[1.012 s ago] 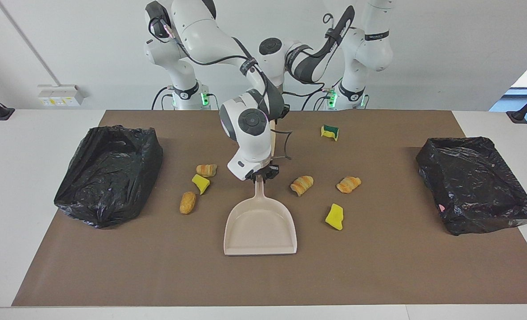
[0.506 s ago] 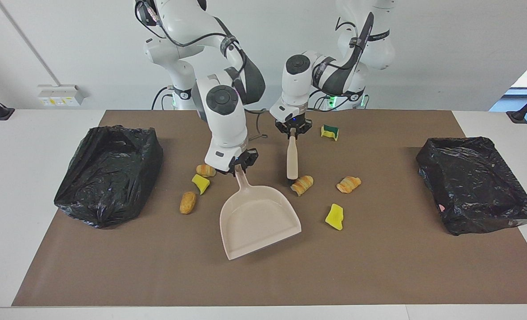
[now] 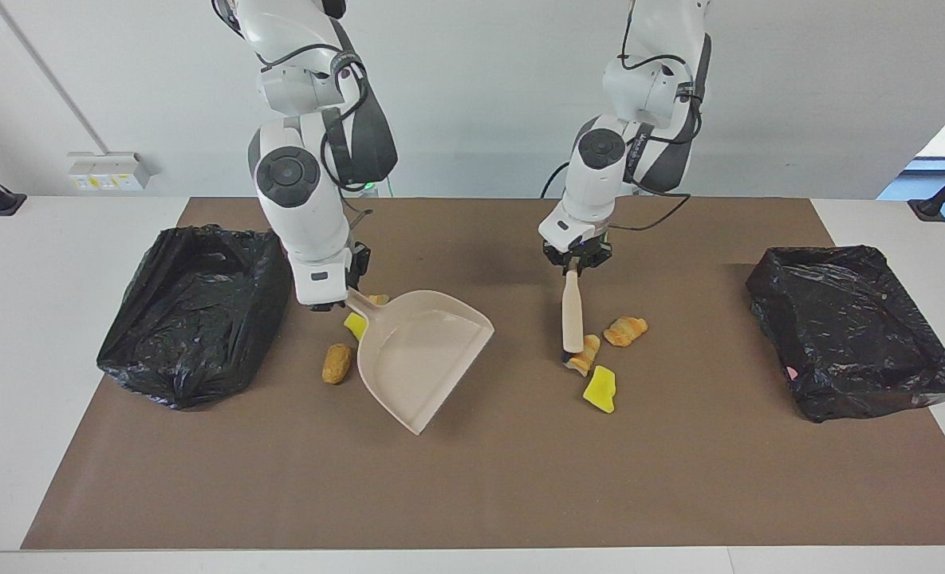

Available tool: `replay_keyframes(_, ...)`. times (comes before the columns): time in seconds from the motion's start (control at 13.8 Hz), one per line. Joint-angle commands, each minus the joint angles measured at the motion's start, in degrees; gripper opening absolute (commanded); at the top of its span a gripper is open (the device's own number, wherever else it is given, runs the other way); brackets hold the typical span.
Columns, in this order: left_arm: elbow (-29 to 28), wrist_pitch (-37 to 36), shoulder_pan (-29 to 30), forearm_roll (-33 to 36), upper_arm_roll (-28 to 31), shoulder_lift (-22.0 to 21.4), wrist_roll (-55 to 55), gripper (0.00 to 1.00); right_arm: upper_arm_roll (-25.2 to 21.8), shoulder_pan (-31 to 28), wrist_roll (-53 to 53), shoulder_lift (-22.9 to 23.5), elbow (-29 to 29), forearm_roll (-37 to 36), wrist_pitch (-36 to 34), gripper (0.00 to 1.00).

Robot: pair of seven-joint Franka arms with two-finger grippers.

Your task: Sweep and dump trash in bin

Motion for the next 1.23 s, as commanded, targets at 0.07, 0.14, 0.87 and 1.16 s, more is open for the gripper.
replay_keyframes(0.07,0.7,-7.4,2.2,0.9,-0.8,-5.7,0.9,0.00,1.0,6.8,-2.8,-1.8,-5.8,-6.1,2.4,0.00)
replay_keyframes(0.14,0.7,-10.9,2.0,1.0,-0.8,-8.1,0.9,0.00,1.1,7.4,-3.1,-2.3,-7.8,-6.1,4.5,0.00)
replay_keyframes(0.87,-8.3,-31.0,-3.7,-0.1,-1.7,-22.0,-44.1,0.00,1.2,11.7,-6.0,-6.8,-22.3,-5.3,17.0,0.00)
replay_keyframes(1.16,-12.9,-30.3,-7.3,-7.8,-1.7,-22.5,-62.4,0.00,1.1,14.7,-0.2,-8.5,-26.9,-5.7,23.2,0.00)
